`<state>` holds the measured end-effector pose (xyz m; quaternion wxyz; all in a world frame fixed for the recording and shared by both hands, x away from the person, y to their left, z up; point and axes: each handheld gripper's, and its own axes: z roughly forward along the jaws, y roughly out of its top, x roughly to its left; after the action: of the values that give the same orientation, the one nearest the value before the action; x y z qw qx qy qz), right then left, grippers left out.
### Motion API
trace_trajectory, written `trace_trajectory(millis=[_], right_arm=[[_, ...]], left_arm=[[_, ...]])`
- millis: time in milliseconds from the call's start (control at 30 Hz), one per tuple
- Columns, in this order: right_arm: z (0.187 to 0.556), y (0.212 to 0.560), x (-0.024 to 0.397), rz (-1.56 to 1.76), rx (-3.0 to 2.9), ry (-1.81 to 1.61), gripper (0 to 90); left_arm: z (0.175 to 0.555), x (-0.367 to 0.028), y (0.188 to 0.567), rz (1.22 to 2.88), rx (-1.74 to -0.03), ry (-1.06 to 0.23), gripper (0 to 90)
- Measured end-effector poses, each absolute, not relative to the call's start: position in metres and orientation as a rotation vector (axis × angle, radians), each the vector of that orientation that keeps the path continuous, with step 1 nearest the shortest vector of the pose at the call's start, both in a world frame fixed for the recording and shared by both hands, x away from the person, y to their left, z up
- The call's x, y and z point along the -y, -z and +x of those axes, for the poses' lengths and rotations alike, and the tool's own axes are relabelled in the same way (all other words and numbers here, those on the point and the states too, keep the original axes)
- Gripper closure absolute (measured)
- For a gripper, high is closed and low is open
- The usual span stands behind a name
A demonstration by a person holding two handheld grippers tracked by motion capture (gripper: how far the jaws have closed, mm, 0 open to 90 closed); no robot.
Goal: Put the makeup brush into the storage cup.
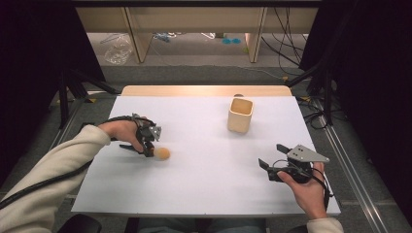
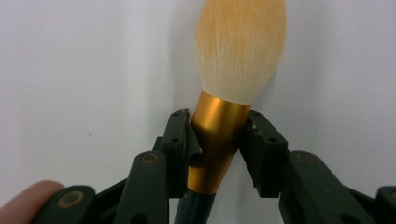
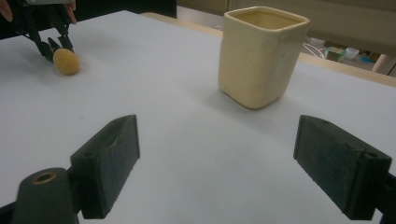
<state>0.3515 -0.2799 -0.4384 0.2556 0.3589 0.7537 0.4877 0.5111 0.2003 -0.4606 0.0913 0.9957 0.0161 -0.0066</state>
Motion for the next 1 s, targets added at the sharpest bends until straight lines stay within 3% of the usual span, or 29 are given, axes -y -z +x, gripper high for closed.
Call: trace_trajectory(millis=[167,1000], right_arm=[[0.352,0.4385,0.2796,0.978,-2.047,-1.322,15.4],[0.3518,0.4384,0.28,0.977,-2.047,-1.327,15.5]], left_arm=[[0.5118,-0.1946,0.4594,3.015,-0.002,0.019,64.5],[0.5063,-0.1977,0.4594,2.997,-0.002,-0.034,66.0]])
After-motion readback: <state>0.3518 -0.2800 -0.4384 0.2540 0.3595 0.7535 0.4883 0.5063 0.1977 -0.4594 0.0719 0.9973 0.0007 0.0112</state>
